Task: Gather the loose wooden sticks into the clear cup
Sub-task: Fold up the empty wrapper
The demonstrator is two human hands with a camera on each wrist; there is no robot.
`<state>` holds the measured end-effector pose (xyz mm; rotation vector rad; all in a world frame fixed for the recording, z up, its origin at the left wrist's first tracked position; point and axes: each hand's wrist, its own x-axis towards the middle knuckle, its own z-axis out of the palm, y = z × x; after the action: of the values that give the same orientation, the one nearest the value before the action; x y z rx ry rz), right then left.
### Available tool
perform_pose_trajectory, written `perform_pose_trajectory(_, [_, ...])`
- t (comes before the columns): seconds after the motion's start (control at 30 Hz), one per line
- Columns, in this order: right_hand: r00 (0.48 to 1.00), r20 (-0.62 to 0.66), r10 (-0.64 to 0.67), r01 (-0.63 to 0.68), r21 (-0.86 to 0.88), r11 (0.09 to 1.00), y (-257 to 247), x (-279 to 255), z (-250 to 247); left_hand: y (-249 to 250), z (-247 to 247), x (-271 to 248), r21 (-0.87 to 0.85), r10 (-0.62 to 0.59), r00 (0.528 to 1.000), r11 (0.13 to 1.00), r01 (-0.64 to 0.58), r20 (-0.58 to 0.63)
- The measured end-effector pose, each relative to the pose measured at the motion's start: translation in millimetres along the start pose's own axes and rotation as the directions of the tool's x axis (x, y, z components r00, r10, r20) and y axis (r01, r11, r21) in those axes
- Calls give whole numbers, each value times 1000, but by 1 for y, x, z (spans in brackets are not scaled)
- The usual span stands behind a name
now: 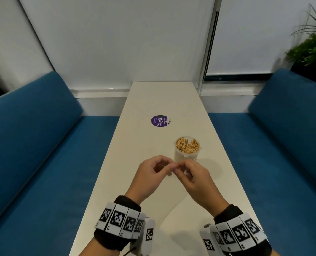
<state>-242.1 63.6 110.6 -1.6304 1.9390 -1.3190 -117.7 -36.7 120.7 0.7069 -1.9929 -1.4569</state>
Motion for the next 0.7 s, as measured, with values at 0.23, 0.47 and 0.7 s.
perform_pose_trajectory(0.23, [998,44,45,-42,-72,997,3,4,-2,-5,-5,-4,-89,-20,998,996,16,-53])
perform_pose_trajectory(0.47, [997,74,-24,31,-95,995,-3,5,-1,-4,-7,-10,-13,16,998,1000,-17,-62])
perform_pose_trajectory(0.7, [1000,14,14,-13,-57,998,2,2,-11,-6,-10,-16,-45,17,979,999,-26,-204])
